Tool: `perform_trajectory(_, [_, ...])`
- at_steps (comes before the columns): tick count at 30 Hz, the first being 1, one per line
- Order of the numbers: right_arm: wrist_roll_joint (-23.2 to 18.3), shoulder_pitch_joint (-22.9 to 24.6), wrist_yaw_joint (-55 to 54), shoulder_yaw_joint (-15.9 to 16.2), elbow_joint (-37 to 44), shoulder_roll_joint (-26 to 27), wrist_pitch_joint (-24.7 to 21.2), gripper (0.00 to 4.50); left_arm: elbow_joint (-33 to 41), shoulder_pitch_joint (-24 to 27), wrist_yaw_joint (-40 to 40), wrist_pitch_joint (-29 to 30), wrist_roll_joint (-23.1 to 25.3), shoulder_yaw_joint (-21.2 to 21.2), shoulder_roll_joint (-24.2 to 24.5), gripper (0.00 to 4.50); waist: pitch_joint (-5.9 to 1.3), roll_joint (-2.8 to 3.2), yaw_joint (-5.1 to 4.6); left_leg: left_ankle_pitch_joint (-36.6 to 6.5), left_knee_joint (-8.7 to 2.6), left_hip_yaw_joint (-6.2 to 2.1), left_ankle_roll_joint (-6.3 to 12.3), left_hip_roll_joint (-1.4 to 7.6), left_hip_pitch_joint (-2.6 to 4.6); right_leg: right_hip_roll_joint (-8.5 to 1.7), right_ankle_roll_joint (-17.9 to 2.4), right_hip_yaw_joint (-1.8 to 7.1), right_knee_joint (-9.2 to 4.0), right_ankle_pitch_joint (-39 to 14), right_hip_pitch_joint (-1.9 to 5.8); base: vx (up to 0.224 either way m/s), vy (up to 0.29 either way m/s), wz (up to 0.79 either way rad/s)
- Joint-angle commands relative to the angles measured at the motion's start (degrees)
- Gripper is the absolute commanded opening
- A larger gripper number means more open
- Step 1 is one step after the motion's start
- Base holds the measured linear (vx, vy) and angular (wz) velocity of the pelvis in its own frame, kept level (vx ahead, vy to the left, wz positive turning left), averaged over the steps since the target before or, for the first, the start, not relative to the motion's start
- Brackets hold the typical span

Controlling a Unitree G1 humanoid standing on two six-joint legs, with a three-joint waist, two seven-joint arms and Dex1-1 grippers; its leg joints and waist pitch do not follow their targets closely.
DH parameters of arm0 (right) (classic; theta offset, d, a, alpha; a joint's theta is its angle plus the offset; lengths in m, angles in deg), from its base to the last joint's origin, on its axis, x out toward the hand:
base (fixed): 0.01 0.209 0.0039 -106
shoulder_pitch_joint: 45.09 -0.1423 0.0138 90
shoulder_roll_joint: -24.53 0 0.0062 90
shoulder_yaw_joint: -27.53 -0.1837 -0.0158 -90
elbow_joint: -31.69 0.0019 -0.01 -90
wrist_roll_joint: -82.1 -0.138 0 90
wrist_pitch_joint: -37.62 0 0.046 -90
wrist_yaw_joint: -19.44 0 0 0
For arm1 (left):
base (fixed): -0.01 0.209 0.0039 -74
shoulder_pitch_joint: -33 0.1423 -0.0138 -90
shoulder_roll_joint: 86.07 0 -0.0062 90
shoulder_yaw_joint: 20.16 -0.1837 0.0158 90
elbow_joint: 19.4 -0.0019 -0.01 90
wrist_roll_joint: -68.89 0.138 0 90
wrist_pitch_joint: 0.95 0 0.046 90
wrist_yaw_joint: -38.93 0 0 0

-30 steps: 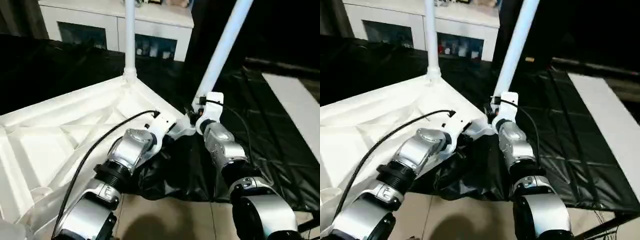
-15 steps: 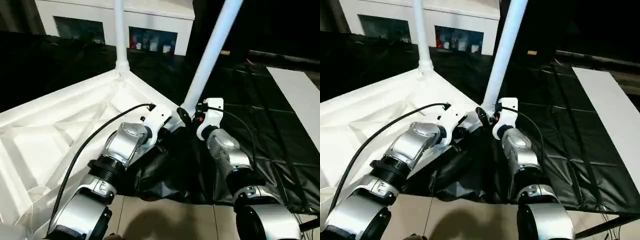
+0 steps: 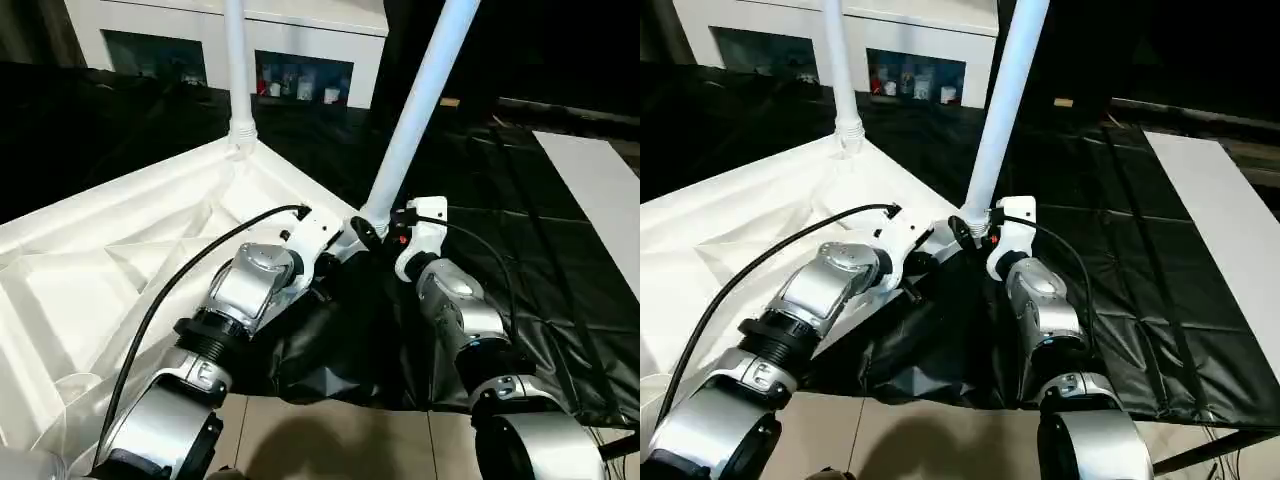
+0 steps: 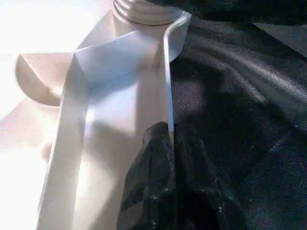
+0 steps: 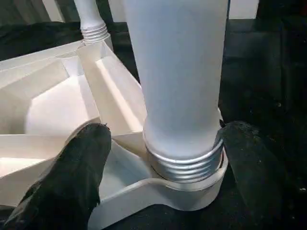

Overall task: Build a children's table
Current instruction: Insert table leg to table base

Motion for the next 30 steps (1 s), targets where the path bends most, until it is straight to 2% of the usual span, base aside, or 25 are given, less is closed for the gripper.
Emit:
perform_trajectory(1, [0.7, 1.2, 1.6, 1.9, -1.0, 0.6, -1.7, 3.92, 1.0, -2.0, -2.9, -3.1, -1.2, -1.4, -1.3, 0.00, -2.95, 0.39, -0.02, -9.3, -3.34, -0.76, 2.24, 2.67, 0.83, -3.77, -11.7, 2.79, -3.71, -6.1, 2.10, 0.000, 0.000, 0.00])
perform_trajectory(5, [1.3, 1.4, 1.6, 2.2, -0.6, 0.3, -1.6, 3.92, 1.0, -1.9, -3.3, -3.0, -1.2, -1.6, -1.2, 0.00, -3.07, 0.24, 0.00, -7.8, -3.11, -0.65, 2.85, 2.60, 0.82, -3.68, -12.3, 2.78, -3.40, -3.7, 2.22, 0.000, 0.000, 0.00])
perform_trajectory(30, [-0.1, 2.0, 5.3, 0.9, 1.8, -3.0, -0.7, 3.92, 1.9, -1.3, -5.4, -2.5, -1.4, -2.7, -0.5, 0.00, -3.37, 0.21, 0.24, -5.5, -2.47, -0.49, 4.73, 2.53, 0.90, -3.57, -14.2, 2.70, -2.73, 0.2, 2.52, 0.000, 0.000, 0.00])
